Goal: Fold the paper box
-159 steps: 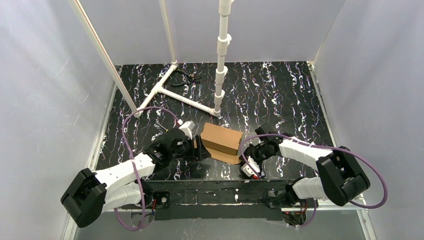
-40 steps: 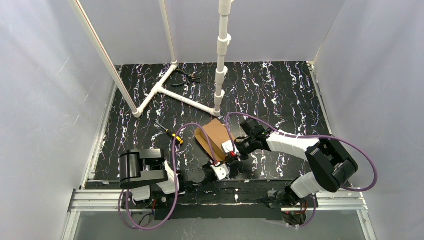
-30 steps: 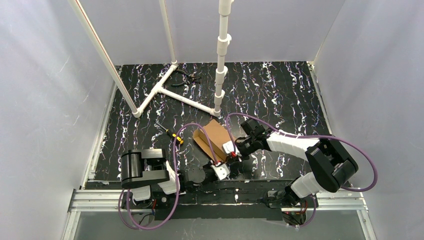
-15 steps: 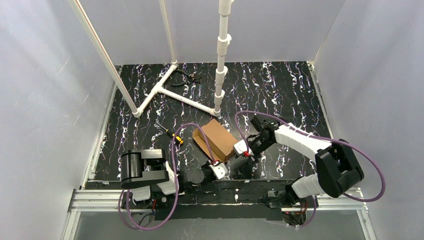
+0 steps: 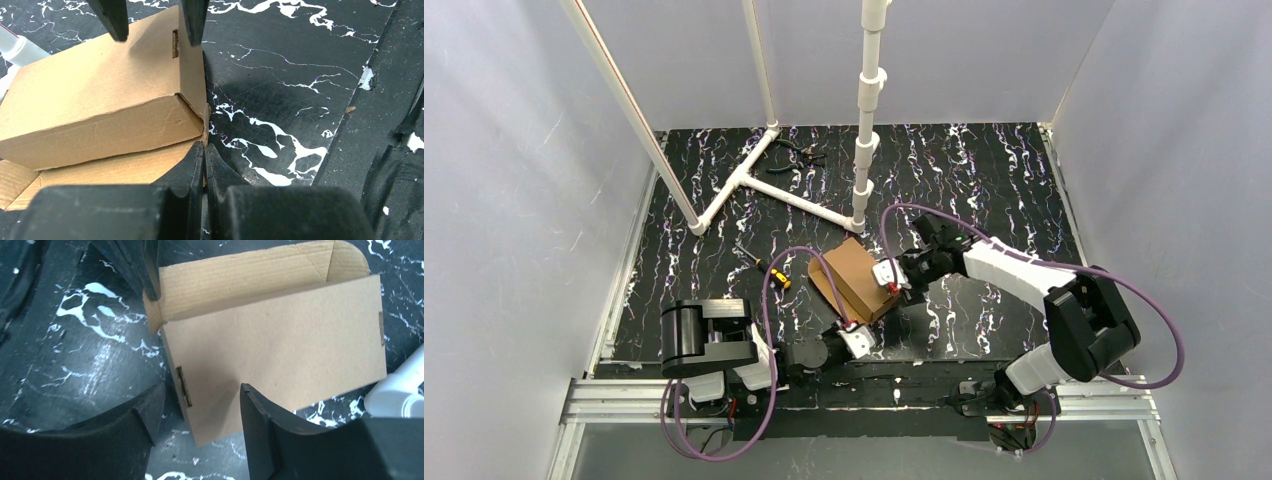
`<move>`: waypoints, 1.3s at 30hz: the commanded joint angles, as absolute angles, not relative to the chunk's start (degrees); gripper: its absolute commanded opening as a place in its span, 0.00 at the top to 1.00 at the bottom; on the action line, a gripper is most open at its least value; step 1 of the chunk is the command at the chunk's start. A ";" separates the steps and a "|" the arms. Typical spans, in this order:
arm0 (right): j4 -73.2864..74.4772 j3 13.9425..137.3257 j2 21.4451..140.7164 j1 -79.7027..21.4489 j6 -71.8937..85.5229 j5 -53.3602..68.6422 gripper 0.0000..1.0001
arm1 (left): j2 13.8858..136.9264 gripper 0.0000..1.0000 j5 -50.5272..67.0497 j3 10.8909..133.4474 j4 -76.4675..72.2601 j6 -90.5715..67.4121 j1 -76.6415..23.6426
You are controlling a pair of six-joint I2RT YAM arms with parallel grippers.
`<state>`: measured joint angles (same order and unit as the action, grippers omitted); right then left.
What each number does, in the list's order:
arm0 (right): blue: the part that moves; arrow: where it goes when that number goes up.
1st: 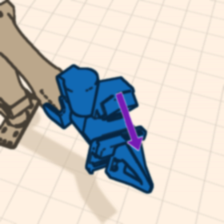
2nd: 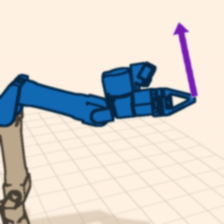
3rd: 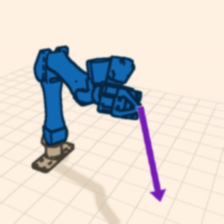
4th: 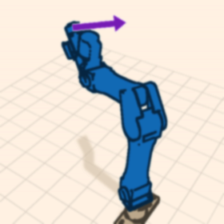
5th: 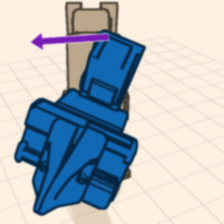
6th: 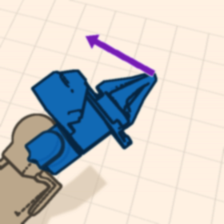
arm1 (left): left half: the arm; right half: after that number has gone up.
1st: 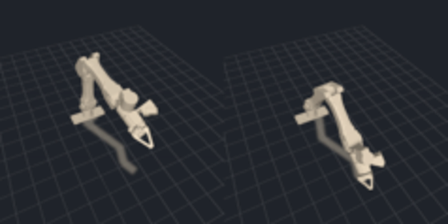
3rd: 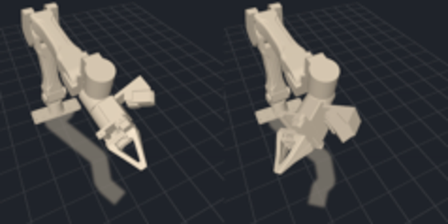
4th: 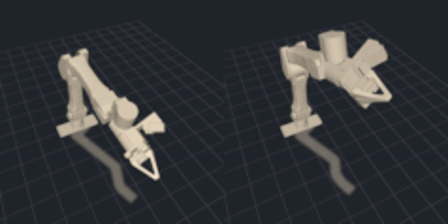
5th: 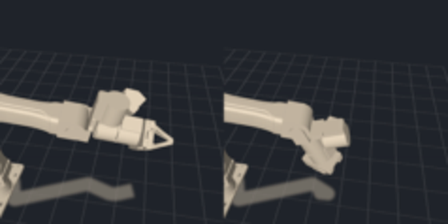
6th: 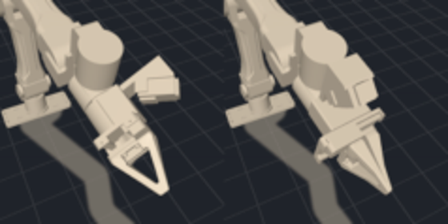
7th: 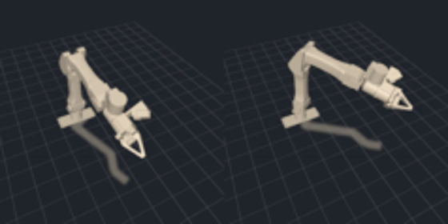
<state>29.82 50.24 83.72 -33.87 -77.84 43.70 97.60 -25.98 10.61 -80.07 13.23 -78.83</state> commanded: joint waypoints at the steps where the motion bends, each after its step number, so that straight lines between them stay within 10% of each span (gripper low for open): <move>1: 21.52 49.60 84.97 -36.70 -74.74 40.62 0.37 | 95.69 1.00 -27.94 9.41 -80.86 12.71 -78.67; 39: 15.80 44.82 86.32 -36.78 -71.04 34.87 0.58 | 94.15 1.00 -37.06 6.87 -81.21 -1.81 -78.28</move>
<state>14.74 46.02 85.10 -37.26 -72.36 39.11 95.57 -33.76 7.86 -80.18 2.00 -78.32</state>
